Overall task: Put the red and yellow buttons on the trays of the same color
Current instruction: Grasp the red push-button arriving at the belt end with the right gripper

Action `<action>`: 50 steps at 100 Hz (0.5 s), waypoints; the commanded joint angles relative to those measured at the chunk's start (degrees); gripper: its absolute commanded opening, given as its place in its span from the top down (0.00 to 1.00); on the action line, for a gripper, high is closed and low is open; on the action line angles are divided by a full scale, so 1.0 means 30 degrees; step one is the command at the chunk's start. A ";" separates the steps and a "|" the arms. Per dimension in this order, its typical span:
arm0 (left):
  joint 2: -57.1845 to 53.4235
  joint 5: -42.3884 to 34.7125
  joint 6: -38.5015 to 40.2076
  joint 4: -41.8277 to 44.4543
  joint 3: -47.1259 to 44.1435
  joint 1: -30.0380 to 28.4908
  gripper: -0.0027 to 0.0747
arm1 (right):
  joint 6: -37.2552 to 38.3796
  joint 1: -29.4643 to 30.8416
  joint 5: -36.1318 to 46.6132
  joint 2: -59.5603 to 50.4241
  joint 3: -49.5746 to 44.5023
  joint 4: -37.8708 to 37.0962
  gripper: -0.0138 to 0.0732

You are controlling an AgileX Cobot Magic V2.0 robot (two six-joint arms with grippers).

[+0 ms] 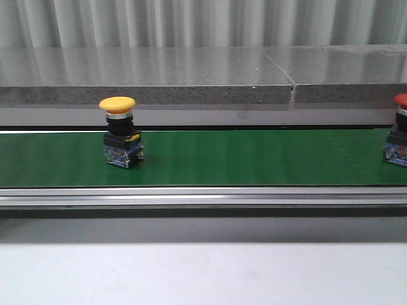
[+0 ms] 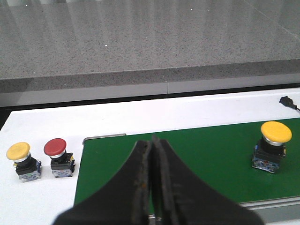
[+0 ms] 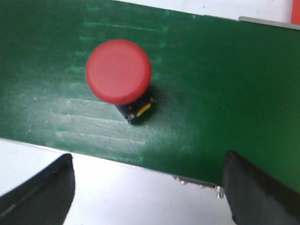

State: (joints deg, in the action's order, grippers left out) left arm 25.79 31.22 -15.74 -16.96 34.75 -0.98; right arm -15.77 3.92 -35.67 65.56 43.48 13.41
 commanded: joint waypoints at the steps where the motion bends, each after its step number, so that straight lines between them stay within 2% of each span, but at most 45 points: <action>1: 0.0095 -0.1420 0.0022 -0.0412 0.0505 0.0132 0.99 | -0.0232 -0.0017 0.1409 0.0751 0.1231 0.0272 0.12; 27: 0.0095 -0.1420 0.0022 -0.0412 0.0505 0.0132 0.99 | -0.0232 -0.0017 0.2258 0.3527 0.2889 0.0272 0.12; 33: 0.0095 -0.1420 0.0022 -0.0412 0.0505 0.0132 0.99 | -0.0232 -0.0017 0.2457 0.4064 0.3148 0.0272 0.14; 42: 0.0095 -0.1420 0.0022 -0.0412 0.0505 0.0132 0.99 | -0.0232 -0.0017 0.2451 0.4694 0.3358 0.0272 0.29; 50: 0.0095 -0.1420 0.0022 -0.0412 0.0505 0.0132 0.99 | -0.0232 -0.0017 0.2040 0.4868 0.3409 0.0272 0.49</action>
State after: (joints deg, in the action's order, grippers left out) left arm 25.79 31.22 -15.74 -16.96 34.75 -0.98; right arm -15.87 3.92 -31.07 81.07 51.79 13.52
